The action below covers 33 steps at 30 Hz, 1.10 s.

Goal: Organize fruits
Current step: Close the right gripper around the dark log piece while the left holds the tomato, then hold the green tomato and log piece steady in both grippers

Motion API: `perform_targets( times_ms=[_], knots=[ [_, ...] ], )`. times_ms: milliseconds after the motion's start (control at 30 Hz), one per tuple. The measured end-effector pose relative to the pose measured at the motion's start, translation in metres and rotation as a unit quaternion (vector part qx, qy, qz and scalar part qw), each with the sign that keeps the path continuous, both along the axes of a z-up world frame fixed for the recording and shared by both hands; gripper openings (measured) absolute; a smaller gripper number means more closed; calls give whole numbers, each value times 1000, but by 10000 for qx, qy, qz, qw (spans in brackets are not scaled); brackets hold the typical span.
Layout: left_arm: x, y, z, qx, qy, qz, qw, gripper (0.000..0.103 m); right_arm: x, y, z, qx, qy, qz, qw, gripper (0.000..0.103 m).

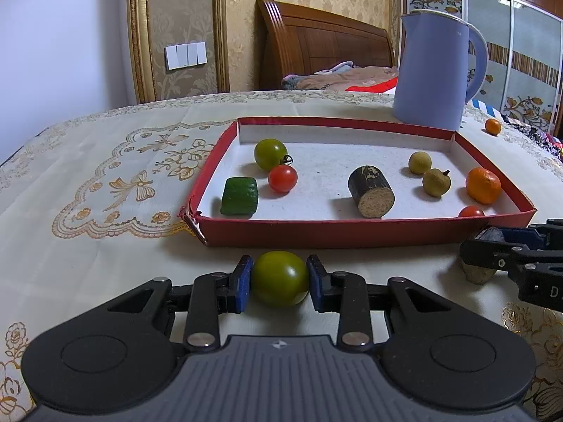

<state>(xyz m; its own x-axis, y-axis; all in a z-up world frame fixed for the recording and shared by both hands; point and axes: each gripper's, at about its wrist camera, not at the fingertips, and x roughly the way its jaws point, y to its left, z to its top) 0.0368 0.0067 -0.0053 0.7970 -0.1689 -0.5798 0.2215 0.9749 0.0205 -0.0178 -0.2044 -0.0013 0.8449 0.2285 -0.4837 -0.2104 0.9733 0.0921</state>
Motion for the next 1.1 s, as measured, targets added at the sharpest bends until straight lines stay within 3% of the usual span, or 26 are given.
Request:
perform_targets(
  times_ms=[167,233,333,500,1000,1100],
  knots=[
    [0,0,0,-3,2,-2,10000,32,2,0,-1,37,76,73,9999,33],
    [0,-1,0,3,0,-1,10000,32,2,1,-1,39,77,106,9999,49],
    [0,0,0,-12,5,-2,10000,32,1,3,0,-27,54,143,9999,61],
    [0,-1,0,1,2,-2,10000,32,4,13,-1,-393,147,200,9989,61],
    [0,0,0,4,2,0,10000,33,2,6,-1,-200,103,136,9997,59],
    [0,-1,0,11,2,3,10000,33,2,5,-1,-205,98,69,9997,51]
  ],
)
